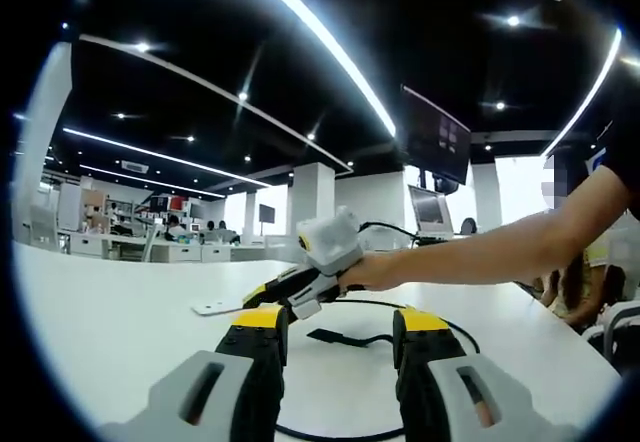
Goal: Find the charging cable on the desk, coil it up and secure with Velcro.
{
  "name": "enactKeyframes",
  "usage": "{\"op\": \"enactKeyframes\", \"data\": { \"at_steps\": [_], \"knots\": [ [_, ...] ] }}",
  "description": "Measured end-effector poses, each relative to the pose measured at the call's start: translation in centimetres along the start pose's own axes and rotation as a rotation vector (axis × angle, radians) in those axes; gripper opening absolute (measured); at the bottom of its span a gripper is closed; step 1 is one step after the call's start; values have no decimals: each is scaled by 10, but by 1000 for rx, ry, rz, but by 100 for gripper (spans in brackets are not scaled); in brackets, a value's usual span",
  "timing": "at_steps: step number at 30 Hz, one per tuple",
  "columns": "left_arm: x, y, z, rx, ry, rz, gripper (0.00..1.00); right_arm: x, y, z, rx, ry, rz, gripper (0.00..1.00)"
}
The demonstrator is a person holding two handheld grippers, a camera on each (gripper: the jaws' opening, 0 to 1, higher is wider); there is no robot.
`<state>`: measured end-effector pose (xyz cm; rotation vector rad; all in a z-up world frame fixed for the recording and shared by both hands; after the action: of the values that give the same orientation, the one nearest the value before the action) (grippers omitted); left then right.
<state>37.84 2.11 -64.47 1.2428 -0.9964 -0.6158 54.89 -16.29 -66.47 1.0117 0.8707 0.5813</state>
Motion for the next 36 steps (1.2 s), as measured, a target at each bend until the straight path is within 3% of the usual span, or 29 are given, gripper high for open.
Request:
{"op": "enactKeyframes", "data": {
  "at_steps": [16, 36],
  "knots": [
    [2, 0, -9, 2, -1, 0, 42, 5, -3, 14, -12, -6, -8, 40],
    [1, -2, -7, 6, -8, -11, 42, 17, -6, 17, -37, 47, -86, 30]
  ]
}}
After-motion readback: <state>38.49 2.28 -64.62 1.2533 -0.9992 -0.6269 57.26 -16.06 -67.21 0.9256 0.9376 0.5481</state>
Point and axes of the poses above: the point that each gripper's makers call its tool centre point, and the gripper's own axes: x roughly forward along the fingers, z roughly to its right, y roughly out of its top, the point moved 9 cm from there along -x, roughly backward along the fingers, and after that the axes turned 8 degrees about z, right-handed, at the moved point
